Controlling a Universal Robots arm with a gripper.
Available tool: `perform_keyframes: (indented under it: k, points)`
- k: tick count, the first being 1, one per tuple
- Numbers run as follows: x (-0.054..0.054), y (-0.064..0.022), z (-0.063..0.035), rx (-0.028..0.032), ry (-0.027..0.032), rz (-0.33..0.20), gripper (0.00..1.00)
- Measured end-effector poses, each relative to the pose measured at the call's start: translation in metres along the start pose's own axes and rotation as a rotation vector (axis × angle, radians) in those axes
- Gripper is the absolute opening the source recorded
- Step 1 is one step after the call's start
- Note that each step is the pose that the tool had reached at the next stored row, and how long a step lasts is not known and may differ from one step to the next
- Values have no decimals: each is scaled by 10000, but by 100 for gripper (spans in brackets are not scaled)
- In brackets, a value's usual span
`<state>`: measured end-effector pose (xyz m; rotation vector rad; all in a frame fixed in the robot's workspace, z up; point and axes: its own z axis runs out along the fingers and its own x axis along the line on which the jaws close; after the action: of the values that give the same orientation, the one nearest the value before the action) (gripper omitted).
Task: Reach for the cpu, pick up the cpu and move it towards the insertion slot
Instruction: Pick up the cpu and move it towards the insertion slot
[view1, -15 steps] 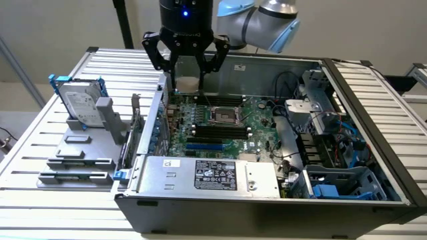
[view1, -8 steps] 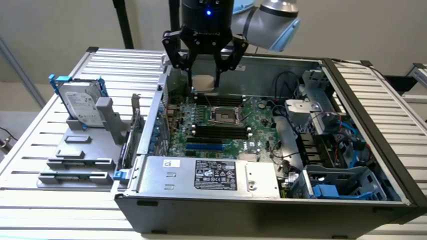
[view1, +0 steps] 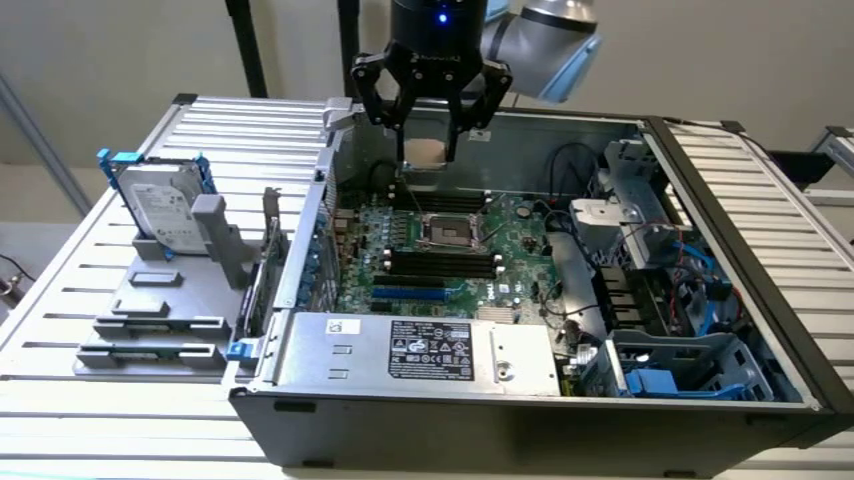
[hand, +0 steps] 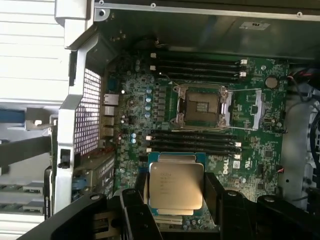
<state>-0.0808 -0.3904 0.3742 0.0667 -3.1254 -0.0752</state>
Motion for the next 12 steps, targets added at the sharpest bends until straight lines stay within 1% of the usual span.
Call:
perform_keyframes:
  k: [6,12]
  points:
    - [-112,183,109,1,0,0,55]
    - [-209,321,219,1,0,0,55]
